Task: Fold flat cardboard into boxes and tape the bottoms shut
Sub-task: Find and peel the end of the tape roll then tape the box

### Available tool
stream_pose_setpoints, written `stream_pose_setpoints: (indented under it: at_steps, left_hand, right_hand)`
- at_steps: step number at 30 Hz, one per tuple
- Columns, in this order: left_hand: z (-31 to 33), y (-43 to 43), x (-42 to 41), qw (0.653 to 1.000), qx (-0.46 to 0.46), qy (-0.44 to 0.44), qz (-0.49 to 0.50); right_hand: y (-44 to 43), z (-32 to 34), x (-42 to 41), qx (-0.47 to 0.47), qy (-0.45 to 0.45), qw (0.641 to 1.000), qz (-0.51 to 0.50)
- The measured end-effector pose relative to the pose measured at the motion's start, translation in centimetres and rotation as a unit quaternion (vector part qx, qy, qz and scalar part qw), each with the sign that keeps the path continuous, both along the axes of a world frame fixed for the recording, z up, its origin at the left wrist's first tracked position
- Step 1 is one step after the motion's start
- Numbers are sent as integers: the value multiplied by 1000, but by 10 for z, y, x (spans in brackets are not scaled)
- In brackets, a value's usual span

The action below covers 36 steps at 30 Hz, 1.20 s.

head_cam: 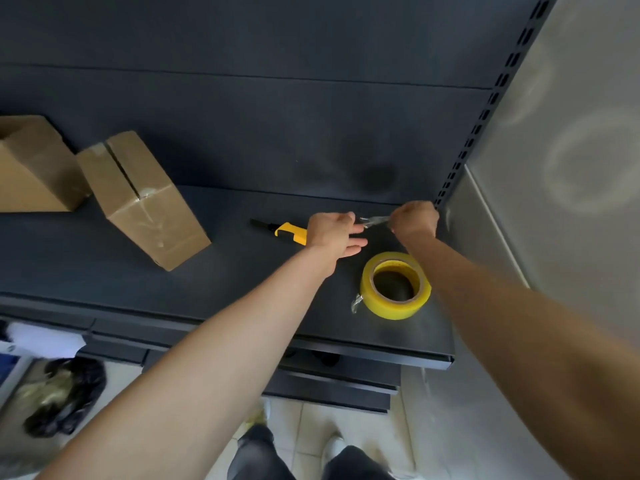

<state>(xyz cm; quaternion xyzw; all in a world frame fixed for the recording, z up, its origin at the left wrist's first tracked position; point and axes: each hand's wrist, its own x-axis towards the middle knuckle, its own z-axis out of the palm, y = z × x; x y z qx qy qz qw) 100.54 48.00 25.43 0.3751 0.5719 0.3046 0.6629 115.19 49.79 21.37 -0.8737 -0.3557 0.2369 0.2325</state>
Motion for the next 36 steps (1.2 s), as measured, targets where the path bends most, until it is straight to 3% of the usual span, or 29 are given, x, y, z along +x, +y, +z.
stream_pose_setpoints:
  at_steps: [2,4,7,9,13,17,20,23,29,33,36]
  left_hand:
    - [-2,2,-2,1000,-20,-4,15]
    - [0,3,-3,998,-44,13,36]
    - [-8,13,-17,975,54,210,45]
    - [-13,19,-31,962,71,259,55]
    - [-24,17,-33,974,42,223,-28]
    - [-29,10,-21,979,49,173,-94]
    - [-32,9,-20,976,51,173,-119]
    - [-34,8,-22,976,49,167,-130]
    - [-34,4,-27,973,57,164,-150]
    - [-32,5,-16,960,119,180,-180]
    - [-31,10,4,949,176,188,-180]
  right_hand:
    - [4,-6,-1,20,41,999,-24]
    - [13,-13,2,28,18,999,-23]
    - [15,-12,16,11,-9,1000,-11]
    - [12,-13,32,-4,-40,999,1]
    - [6,-20,30,-75,-120,985,96]
    - [0,-34,14,-154,-133,966,157]
    - [-4,-34,18,-149,-151,965,156]
    - [-6,-31,27,-100,-102,978,154]
    - [-8,-19,31,-109,-64,971,205]
    - [-12,-11,29,-130,-89,958,240]
    - [-17,-5,29,-93,-100,963,231]
